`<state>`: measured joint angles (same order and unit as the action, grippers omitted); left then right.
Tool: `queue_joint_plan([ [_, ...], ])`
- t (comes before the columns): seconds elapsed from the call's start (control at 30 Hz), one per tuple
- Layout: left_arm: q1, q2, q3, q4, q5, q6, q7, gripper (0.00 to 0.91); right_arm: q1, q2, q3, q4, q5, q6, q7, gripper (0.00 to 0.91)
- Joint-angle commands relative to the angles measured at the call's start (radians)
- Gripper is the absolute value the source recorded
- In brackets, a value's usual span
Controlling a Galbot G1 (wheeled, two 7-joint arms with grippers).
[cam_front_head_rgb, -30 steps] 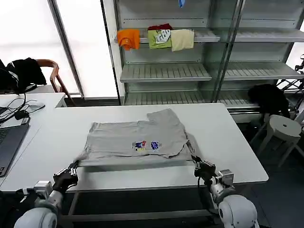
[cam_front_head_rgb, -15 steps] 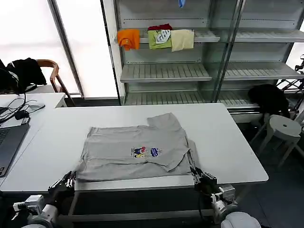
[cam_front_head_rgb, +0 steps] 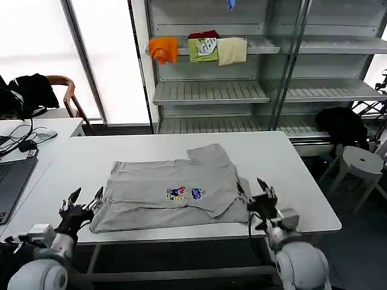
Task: Fold and organize the clothes.
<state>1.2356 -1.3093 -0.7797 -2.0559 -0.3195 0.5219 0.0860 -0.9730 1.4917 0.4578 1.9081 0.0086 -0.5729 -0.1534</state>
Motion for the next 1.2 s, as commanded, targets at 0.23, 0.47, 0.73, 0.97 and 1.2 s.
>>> queue_joint_plan([
  [0.23,-0.542,0.036,0.196,0.643,0.173,0.054,0.098,0.907,0.583,0.166,0.033,-0.896,-0.177,0.090,-0.010,0.907],
  [0.47,-0.567,0.040,0.187,0.720,0.205,0.054,0.119,0.907,0.622,0.166,0.052,-1.022,-0.207,0.167,-0.004,0.907],
  [0.73,-0.578,0.038,0.182,0.791,0.238,0.039,0.134,0.907,0.653,0.166,0.030,-1.113,-0.190,0.203,0.009,0.907],
  [0.97,-0.591,0.038,0.179,0.822,0.249,0.033,0.137,0.907,0.649,0.166,0.023,-1.125,-0.187,0.208,-0.012,0.907],
  [1.2,-0.594,0.038,0.171,0.847,0.253,0.025,0.139,0.907,0.640,0.166,-0.013,-1.120,-0.128,0.213,-0.026,0.907],
])
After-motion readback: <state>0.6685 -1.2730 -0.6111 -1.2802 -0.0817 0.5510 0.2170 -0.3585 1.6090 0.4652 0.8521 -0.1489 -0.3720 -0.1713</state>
